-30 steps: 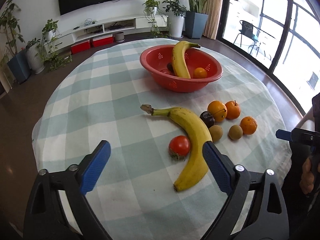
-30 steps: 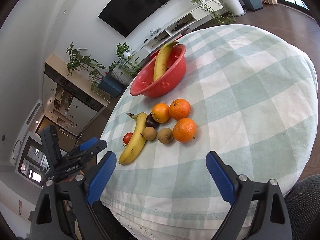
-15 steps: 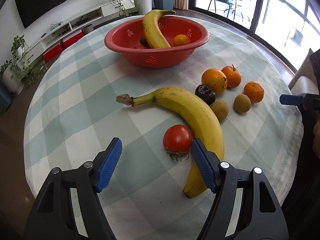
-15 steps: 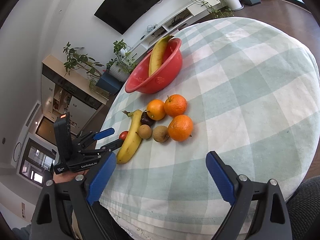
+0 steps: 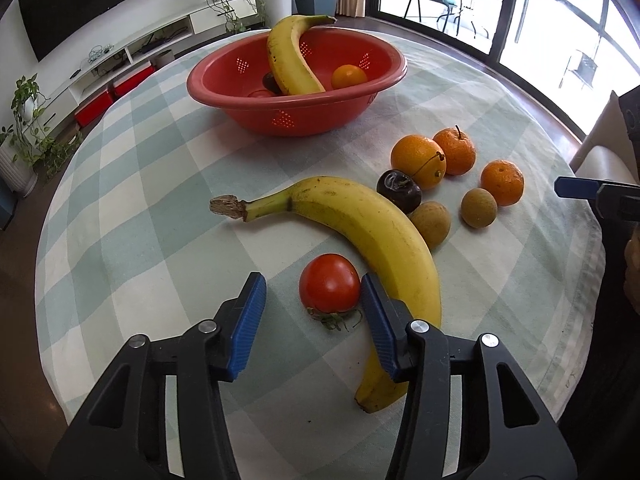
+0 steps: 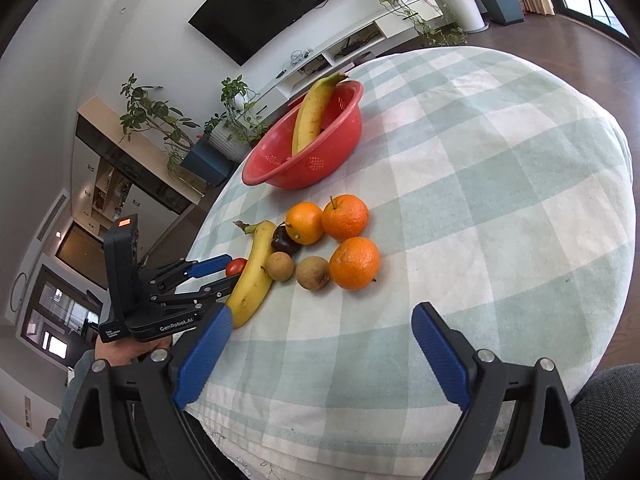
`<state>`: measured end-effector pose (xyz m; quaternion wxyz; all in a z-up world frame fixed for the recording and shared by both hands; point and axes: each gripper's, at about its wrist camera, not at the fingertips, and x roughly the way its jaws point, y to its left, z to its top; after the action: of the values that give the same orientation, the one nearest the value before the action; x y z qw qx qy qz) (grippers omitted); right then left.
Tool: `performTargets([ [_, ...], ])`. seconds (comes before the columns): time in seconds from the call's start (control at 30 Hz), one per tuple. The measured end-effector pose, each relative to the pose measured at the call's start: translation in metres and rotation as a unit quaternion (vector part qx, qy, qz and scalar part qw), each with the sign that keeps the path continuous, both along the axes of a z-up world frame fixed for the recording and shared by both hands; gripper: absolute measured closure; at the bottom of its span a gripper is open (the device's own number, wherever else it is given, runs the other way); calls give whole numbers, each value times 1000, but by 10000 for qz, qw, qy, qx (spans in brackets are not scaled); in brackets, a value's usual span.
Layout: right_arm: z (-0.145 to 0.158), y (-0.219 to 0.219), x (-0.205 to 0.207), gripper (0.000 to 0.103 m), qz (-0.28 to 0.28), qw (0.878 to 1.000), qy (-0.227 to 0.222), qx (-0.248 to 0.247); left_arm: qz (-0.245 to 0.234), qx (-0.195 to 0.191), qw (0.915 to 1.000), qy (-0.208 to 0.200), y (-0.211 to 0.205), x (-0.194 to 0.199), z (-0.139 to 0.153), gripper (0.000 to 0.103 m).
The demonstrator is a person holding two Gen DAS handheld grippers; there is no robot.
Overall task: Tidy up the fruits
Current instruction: 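Close the left tool on the red tomato while the right tool grasps an orange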
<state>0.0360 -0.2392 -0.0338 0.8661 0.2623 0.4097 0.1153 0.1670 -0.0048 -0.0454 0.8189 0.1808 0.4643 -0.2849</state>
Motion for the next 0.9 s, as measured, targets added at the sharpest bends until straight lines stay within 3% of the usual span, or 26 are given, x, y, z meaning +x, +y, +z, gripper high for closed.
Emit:
performTargets([
  [0.33,-4,31,34,26,503,9878,247,-1451,315,-126,9994,17,-2,-10,0,72],
  [0.73,-19,37,52,52,473,9806,323,-1873,545,-408,9977,9,5,-13,-1,73],
  [0.9,-20,37,56,55,460,9796,279,-1935,549,-436,9975,40,7,-12,-1,73],
])
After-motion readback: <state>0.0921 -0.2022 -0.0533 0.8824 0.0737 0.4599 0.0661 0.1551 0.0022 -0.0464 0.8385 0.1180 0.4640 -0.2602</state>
